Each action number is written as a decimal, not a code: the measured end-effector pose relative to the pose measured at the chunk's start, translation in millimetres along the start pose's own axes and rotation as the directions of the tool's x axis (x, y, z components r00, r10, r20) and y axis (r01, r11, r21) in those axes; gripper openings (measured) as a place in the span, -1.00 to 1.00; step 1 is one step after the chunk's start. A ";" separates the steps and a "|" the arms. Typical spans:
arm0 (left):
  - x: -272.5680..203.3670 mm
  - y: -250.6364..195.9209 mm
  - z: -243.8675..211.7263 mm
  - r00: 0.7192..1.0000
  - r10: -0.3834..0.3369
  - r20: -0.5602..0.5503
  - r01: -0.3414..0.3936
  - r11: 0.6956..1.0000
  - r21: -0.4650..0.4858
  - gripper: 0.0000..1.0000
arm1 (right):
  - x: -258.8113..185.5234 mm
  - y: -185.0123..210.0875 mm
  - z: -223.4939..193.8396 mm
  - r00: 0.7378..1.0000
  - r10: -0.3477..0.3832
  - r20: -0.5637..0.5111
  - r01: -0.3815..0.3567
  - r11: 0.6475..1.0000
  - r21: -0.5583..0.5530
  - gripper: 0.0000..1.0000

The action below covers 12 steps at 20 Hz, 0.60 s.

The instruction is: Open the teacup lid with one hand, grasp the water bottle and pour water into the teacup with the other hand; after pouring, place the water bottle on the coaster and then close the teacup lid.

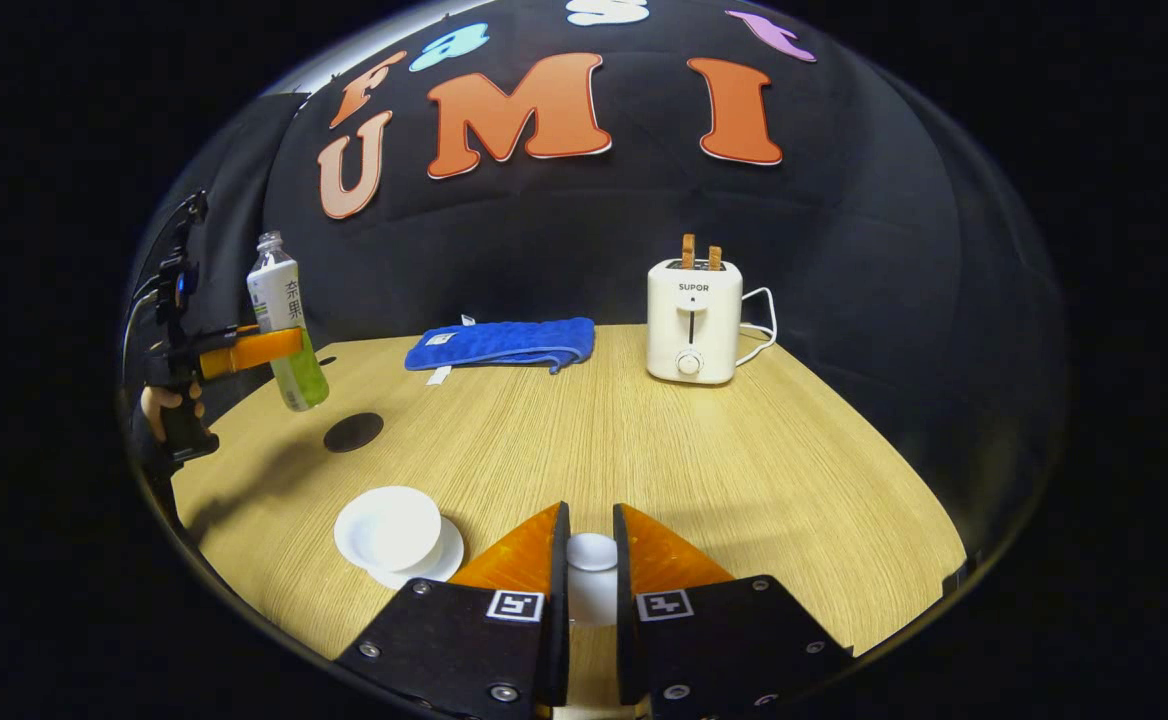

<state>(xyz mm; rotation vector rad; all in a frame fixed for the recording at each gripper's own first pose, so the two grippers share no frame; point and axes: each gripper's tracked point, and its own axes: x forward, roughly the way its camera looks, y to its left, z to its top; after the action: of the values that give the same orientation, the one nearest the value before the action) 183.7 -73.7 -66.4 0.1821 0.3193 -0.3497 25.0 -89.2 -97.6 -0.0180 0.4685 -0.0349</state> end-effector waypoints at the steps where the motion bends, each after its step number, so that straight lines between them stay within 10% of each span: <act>1: 5.3 1.5 -4.1 1.000 -0.003 -0.004 0.003 1.000 -0.014 0.18 | 1.1 0.5 0.9 1.000 0.001 -0.001 -0.001 1.000 0.001 -0.61; 12: 43.4 16.6 -60.2 0.995 -0.006 -0.096 -0.003 0.996 -0.094 0.21 | 11.4 -2.7 -3.9 1.000 -0.010 -0.024 0.010 1.000 0.006 -0.61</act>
<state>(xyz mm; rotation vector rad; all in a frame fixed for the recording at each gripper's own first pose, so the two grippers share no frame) 211.8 -57.9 -135.2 0.1068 0.4300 -0.3271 33.3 -92.4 -106.1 -0.0139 0.4921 -0.0464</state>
